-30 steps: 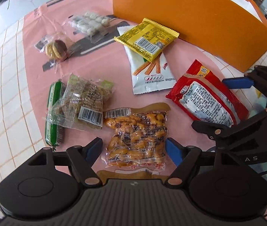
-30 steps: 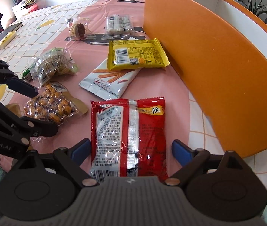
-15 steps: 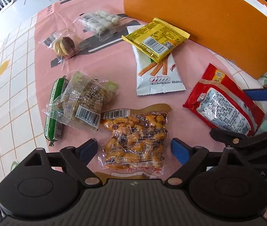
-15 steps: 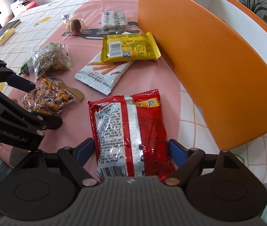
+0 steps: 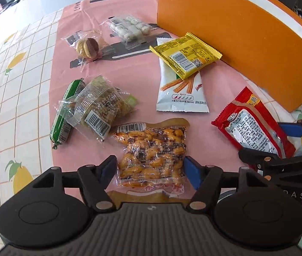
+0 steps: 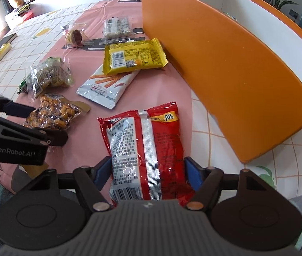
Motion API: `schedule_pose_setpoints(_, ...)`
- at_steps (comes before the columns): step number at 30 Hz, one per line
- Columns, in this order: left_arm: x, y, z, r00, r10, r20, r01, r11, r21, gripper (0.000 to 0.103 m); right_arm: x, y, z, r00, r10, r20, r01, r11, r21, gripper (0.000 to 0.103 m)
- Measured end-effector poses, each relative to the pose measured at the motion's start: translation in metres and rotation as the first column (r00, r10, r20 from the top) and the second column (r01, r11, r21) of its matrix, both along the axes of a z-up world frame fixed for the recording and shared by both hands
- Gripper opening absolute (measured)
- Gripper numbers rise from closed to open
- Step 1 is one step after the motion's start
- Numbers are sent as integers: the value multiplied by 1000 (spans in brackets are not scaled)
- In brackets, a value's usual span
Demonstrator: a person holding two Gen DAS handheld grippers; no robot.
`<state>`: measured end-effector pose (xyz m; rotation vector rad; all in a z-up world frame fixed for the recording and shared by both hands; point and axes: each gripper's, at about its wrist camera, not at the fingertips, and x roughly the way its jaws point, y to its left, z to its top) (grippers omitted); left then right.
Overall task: Organize snacks
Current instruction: 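Carry both packets into the orange box and open both tools to release them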
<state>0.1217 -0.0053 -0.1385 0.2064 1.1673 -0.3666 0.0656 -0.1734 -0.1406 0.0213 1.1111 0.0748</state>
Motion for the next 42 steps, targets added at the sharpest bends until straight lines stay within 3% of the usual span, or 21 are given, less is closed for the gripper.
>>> schedule_pose_setpoints(6, -11, 8, 13, 998, 66, 11, -65, 997, -50, 77, -3, -17, 5, 999, -52, 5, 50, 988, 148, 68)
schedule_pose_setpoints(14, -28, 19, 49, 988, 140, 62, -130, 982, -140, 77, -20, -23, 31, 994, -55, 97, 30, 971, 236, 68)
schedule_pose_setpoints(20, -36, 10, 89, 980, 156, 127, -127, 970, -208, 77, -44, -37, 70, 976, -54, 213, 2, 971, 237, 68)
schedule_pose_setpoints(29, -31, -43, 148, 970, 92, 223, -28, 962, -273, 77, -56, -70, 133, 936, -27, 351, -33, 986, 164, 68)
schedule_pose_setpoints(32, -23, -68, 162, 964, 47, 260, 22, 966, -257, 77, -51, -85, 148, 931, -14, 366, -28, 993, 111, 68)
schedule_pose_setpoints(37, 2, -105, 169, 962, -9, 272, 83, 962, -259, 77, -33, -115, 164, 929, -3, 370, -14, 999, 42, 68)
schedule_pose_setpoints(42, 30, -139, 166, 957, -64, 283, 128, 968, -215, 77, -2, -139, 163, 939, -2, 345, 3, 1000, -3, 68)
